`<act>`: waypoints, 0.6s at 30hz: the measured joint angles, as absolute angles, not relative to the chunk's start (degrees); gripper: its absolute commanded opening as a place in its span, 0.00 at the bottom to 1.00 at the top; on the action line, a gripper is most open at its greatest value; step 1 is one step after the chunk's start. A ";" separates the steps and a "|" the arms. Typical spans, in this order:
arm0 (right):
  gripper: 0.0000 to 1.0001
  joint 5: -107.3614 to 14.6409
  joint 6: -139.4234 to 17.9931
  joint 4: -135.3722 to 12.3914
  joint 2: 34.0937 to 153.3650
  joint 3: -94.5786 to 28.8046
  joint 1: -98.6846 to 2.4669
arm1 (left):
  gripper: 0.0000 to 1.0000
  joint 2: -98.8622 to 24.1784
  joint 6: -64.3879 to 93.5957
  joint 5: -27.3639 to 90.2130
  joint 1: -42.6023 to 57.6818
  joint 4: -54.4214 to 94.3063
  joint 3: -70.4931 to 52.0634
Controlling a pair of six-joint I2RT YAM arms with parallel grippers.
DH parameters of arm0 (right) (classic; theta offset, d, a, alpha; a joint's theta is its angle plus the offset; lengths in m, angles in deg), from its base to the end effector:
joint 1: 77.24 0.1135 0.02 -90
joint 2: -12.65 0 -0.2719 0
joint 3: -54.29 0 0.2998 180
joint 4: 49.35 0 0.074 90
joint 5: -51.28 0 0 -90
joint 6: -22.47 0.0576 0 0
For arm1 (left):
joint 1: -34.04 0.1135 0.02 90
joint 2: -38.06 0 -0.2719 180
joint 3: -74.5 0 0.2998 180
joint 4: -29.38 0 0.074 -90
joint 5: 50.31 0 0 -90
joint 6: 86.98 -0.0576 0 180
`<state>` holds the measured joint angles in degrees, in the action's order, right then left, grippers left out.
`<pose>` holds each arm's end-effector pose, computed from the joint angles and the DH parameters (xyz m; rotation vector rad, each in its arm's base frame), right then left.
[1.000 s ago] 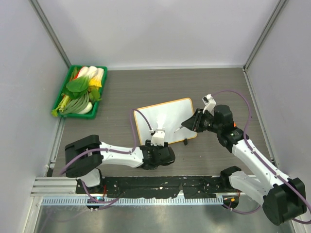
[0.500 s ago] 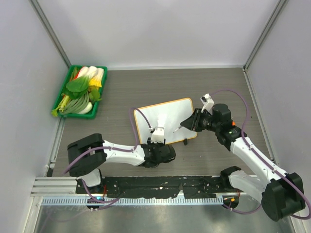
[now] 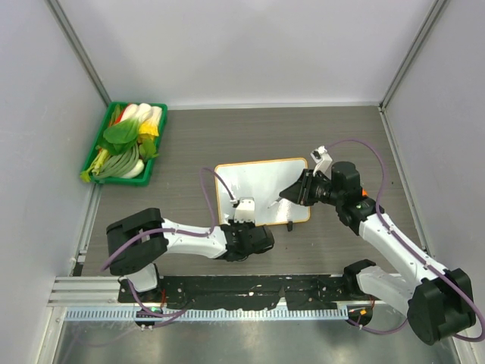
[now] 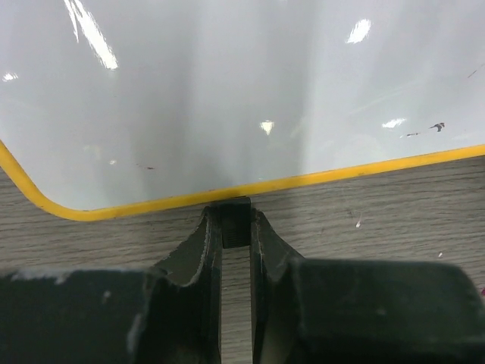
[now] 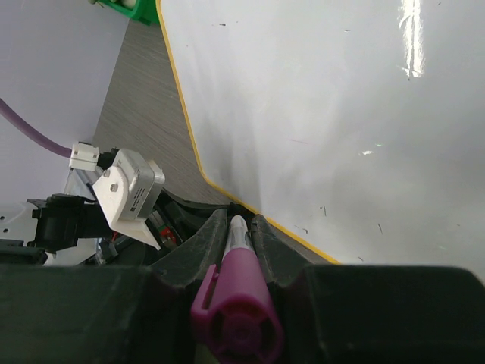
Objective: Write a sentence on the whiteboard
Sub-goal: Move the whiteboard stand to the center of the board.
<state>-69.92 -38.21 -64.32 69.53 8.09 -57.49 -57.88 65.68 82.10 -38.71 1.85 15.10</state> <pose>0.2508 0.1217 0.2323 -0.1915 2.1129 1.0766 0.1379 -0.3132 0.1006 -0.0024 2.3016 -0.1509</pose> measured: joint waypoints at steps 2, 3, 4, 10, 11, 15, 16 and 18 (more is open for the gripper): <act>0.01 -70.20 -38.08 -64.32 69.18 8.09 -57.51 | 0.00 -57.85 66.68 82.08 -38.95 1.50 15.05; 0.01 -70.38 -38.06 -64.32 68.83 8.07 -57.51 | 0.00 -57.85 67.25 82.08 -39.02 1.19 14.97; 0.01 -70.51 -38.06 -64.32 68.42 8.07 -57.51 | 0.00 -57.85 68.10 82.01 -39.24 0.45 14.71; 0.00 -71.01 -37.90 -64.14 66.43 8.05 -57.53 | 0.00 -57.88 72.80 81.90 -41.51 -4.36 13.44; 0.01 -71.01 -37.86 -64.10 66.25 8.05 -57.53 | 0.00 -57.88 73.74 81.84 -42.27 -5.60 13.11; 0.01 -71.01 -37.71 -64.03 65.68 8.05 -57.58 | 0.00 -57.88 77.81 80.96 -45.12 -10.39 11.78; 0.01 -71.01 -37.68 -63.99 65.49 8.05 -57.60 | 0.00 -57.90 79.03 80.53 -45.97 -11.79 11.30; 0.01 -71.01 -37.64 -63.92 65.20 8.05 -57.60 | 0.00 -57.94 80.78 79.87 -47.43 -13.95 10.51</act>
<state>-71.01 -37.64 -63.92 65.20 8.05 -57.60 -57.94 80.78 79.87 -47.43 -13.95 10.51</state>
